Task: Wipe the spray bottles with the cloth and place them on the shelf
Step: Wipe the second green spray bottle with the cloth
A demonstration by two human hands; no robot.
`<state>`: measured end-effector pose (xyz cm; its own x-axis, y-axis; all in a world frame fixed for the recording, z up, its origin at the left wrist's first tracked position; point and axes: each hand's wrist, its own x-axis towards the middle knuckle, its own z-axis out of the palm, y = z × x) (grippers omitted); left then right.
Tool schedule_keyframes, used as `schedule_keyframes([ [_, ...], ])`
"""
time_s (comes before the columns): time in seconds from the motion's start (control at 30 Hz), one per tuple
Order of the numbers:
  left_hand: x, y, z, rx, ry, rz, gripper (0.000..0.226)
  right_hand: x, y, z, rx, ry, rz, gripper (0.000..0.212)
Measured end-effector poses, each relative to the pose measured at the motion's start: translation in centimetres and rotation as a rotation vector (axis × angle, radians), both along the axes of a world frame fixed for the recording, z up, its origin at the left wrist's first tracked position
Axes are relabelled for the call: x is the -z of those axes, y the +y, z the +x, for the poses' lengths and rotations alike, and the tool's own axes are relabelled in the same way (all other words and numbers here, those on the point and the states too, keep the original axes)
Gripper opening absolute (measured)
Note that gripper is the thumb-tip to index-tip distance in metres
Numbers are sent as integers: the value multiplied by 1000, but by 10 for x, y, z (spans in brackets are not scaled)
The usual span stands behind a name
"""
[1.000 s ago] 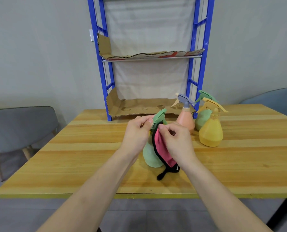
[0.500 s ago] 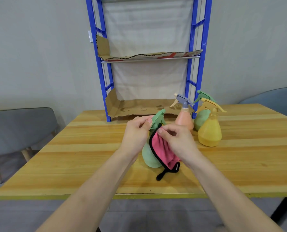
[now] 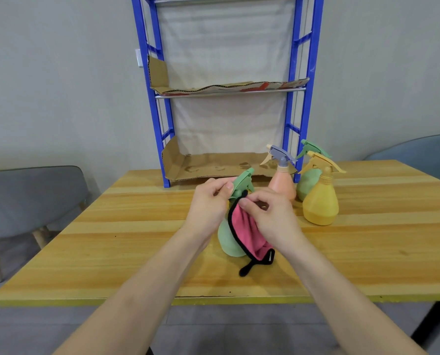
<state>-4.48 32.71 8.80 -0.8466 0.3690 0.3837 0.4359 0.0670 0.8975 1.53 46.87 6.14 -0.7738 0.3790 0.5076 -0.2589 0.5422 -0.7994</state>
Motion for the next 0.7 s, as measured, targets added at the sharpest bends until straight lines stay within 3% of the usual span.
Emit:
schedule_keyframes([
  [0.13, 1, 0, -1, 12, -24, 22, 30, -8, 3, 3, -96, -83, -117, 16],
  [0.3, 4, 2, 4, 20, -59, 95, 30, 1, -23, -3, 249, 101, 379, 20],
  [0.33, 4, 2, 3, 22, -65, 98, 30, 3, -25, -4, 255, 115, 392, 21],
  [0.5, 4, -1, -4, 34, -41, 43, 29, 4, -11, -4, 40, -12, 8, 25],
  [0.7, -5, -6, -1, -9, 64, -42, 29, 6, -11, 4, 63, 1, -30, 18],
])
